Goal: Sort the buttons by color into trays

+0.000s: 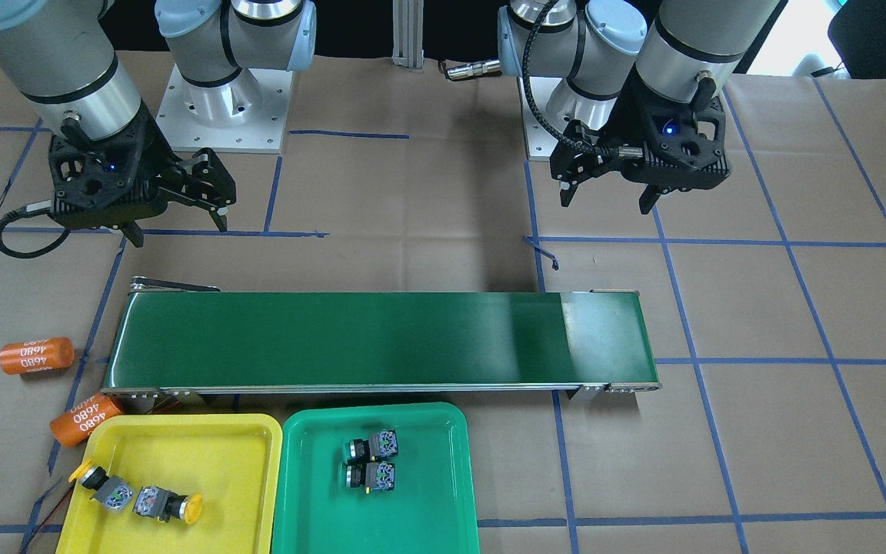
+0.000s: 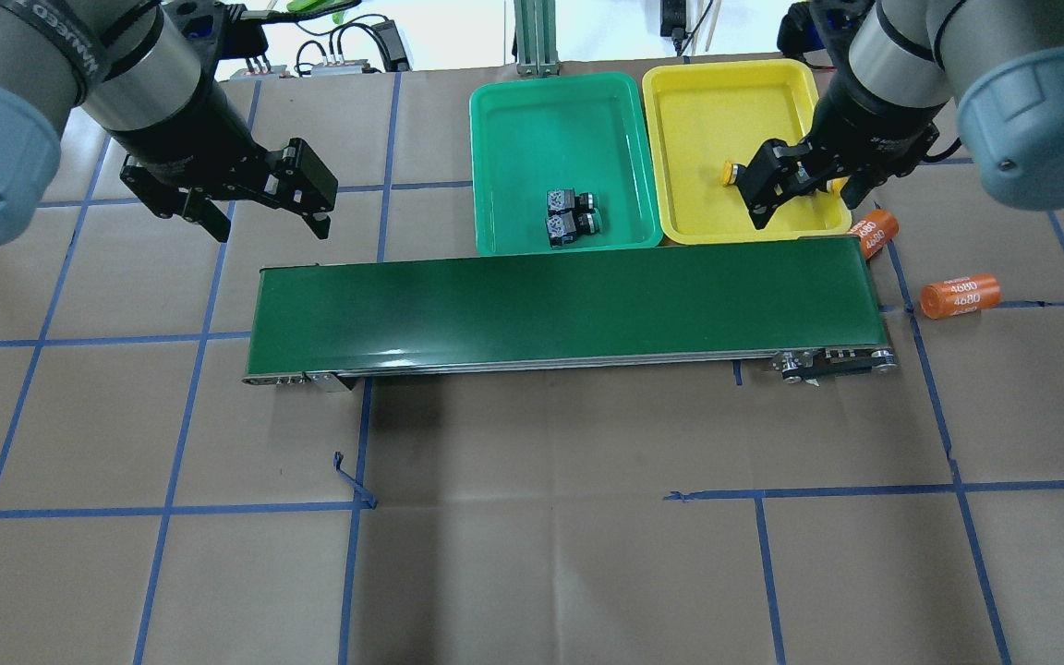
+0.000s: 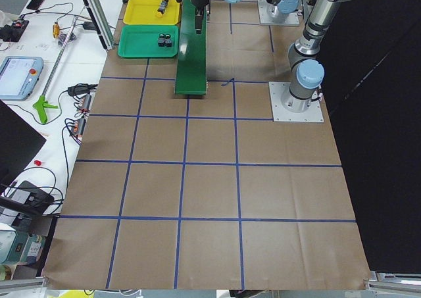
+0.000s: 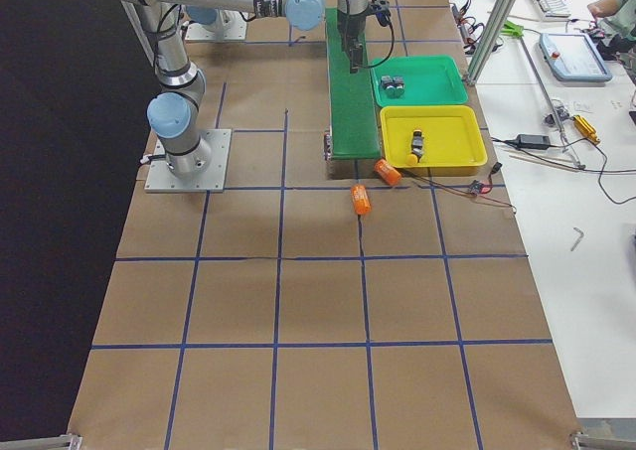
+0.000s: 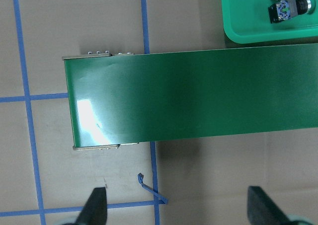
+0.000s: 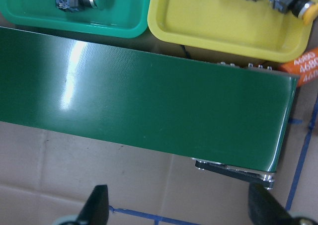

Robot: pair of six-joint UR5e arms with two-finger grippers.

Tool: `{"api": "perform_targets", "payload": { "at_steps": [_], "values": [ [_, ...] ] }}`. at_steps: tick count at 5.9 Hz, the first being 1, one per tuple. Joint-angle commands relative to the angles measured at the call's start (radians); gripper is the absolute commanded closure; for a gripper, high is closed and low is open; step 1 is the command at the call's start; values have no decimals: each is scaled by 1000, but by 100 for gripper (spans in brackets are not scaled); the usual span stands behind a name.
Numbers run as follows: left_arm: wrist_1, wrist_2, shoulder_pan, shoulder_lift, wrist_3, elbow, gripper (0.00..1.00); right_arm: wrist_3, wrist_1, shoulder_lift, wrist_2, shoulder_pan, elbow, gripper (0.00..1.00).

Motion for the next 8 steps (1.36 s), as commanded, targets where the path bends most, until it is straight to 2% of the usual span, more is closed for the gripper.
{"api": "perform_targets", "payload": {
  "at_steps": [1,3,4,5,7,8],
  "values": [
    [0,0,1,0,0,0,1,157,164,-9,-1,2,-77,0],
    [-2,2,0,0,2,3,1,235,232,-12,-11,20,-129,0],
    [-2,0,1,-3,2,6,1,310,234,-15,-18,58,-127,0],
    [-5,5,2,-3,0,6,1,298,228,-6,-53,63,-127,0],
    [-3,6,1,-3,0,6,1,182,226,-9,-64,45,-124,0],
    [-6,6,2,2,0,3,1,185,215,-10,-65,51,-128,0]
  ]
}}
